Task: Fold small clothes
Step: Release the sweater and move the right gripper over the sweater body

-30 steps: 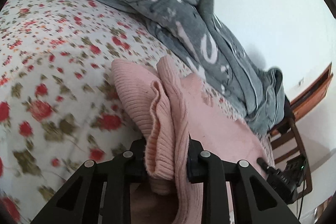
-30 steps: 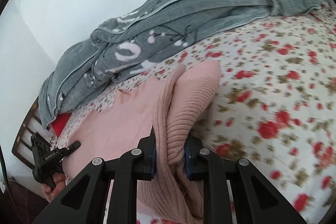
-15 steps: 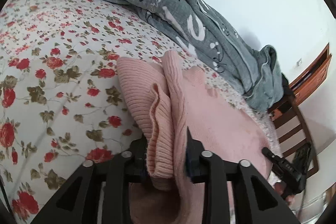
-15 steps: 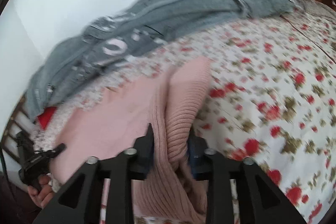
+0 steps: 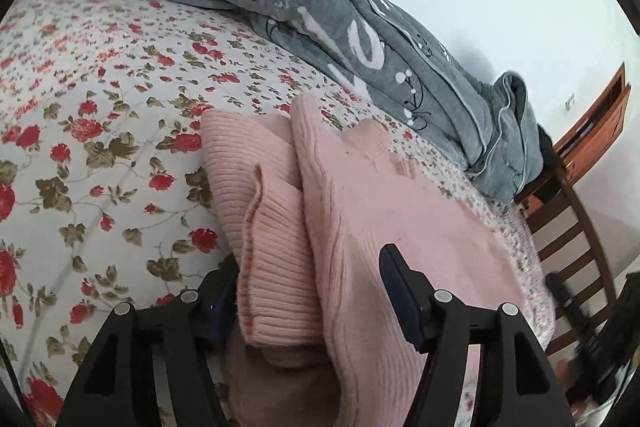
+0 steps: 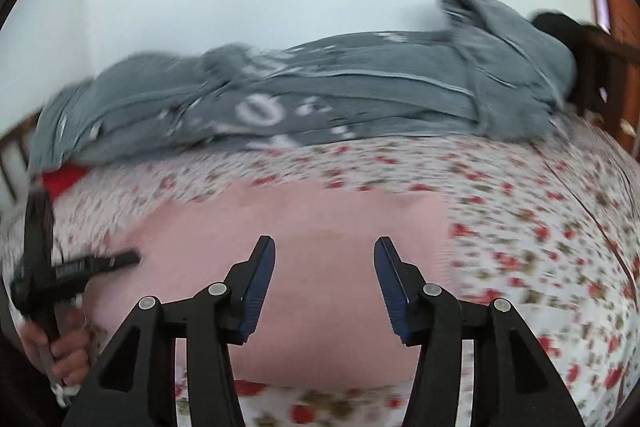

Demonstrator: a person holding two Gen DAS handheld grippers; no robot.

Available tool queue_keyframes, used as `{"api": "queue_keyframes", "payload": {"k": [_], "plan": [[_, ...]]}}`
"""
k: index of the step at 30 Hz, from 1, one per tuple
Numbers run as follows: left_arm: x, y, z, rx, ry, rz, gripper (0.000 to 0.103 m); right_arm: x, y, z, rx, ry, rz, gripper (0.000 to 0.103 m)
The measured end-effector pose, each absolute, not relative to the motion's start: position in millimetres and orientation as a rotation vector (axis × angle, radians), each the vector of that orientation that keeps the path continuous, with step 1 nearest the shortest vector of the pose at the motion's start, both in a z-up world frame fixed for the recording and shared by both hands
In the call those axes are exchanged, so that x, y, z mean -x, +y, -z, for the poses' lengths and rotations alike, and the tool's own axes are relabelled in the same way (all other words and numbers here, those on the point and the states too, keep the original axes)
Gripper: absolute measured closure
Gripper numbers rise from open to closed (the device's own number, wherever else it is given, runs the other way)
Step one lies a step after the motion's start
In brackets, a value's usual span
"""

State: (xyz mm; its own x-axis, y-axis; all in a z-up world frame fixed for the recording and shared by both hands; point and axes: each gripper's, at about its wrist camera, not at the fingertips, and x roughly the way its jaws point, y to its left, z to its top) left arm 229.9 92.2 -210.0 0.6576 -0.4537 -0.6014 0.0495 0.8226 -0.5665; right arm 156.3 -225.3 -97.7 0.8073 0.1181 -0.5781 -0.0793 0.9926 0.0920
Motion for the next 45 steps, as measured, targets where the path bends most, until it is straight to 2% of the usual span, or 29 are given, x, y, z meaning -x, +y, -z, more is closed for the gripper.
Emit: {"api": "queue_keyframes", "payload": {"k": [7, 10, 25, 33, 39, 45], "plan": [[-231.3, 94.8, 210.9, 0.577, 0.819, 0.325, 0.039, -179.3, -173.8, 153.4, -0.056, 0.752, -0.152, 0.052], [-230.7, 96.5, 210.2, 0.586, 0.823, 0.336, 0.039, -182.6, -149.8, 166.0, 0.110, 0.745, -0.092, 0.052], [-231.1, 96.9, 210.3, 0.609, 0.830, 0.356, 0.039, -130.3, -145.5, 170.6, 0.129, 0.777, -0.055, 0.053], [-232.4, 97.3, 211.9, 0.613, 0.832, 0.357, 0.039, -168.0, -141.6, 159.4, 0.093, 0.764, -0.015, 0.053], [-234.3, 98.4, 213.8, 0.619, 0.836, 0.367, 0.039, -215.9, -139.9, 164.9, 0.045, 0.841, -0.018, 0.053], [-234.8, 95.2, 215.3, 0.590, 0.851, 0.377, 0.039, -189.9, -140.4, 170.8, 0.088, 0.788, -0.053, 0.053]]}}
